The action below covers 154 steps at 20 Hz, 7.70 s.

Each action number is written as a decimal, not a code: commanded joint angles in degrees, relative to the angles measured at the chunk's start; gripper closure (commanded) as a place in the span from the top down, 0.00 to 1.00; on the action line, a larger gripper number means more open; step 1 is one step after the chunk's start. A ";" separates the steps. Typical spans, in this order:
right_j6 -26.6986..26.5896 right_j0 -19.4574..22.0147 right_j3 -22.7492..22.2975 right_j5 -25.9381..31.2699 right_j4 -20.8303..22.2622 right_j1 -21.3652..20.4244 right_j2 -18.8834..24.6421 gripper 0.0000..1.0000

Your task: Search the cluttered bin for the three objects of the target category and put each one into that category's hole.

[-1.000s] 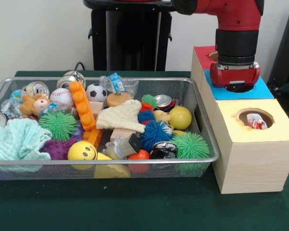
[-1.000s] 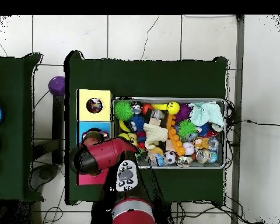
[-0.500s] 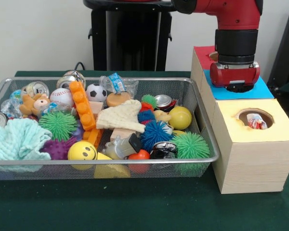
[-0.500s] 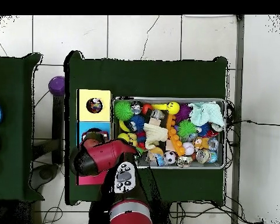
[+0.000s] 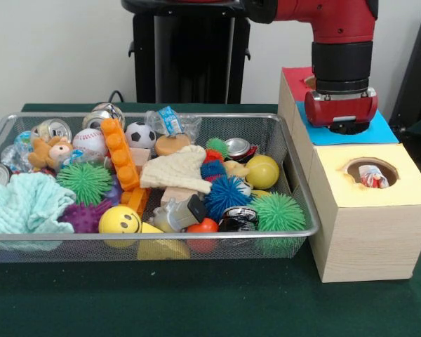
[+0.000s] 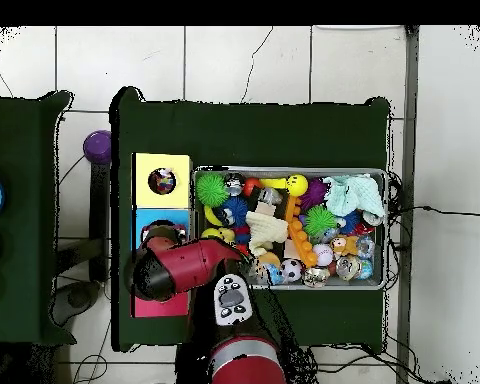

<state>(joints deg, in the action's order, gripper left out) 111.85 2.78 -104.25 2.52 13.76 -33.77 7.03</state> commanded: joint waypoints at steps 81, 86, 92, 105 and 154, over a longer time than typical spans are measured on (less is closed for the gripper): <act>9.55 -4.86 13.03 6.61 -13.52 12.54 -5.32 0.00; 9.58 -5.00 14.05 4.78 -13.20 14.41 -5.74 0.00; 10.04 -5.26 14.44 2.89 -13.09 15.36 -6.13 0.00; 13.03 -8.43 15.07 -1.87 -15.90 15.72 -10.40 1.00; 10.38 -11.96 13.69 18.31 -19.84 4.08 -11.27 1.00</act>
<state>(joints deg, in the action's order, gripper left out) 112.02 -10.37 -94.81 17.47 -2.05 -29.02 -6.63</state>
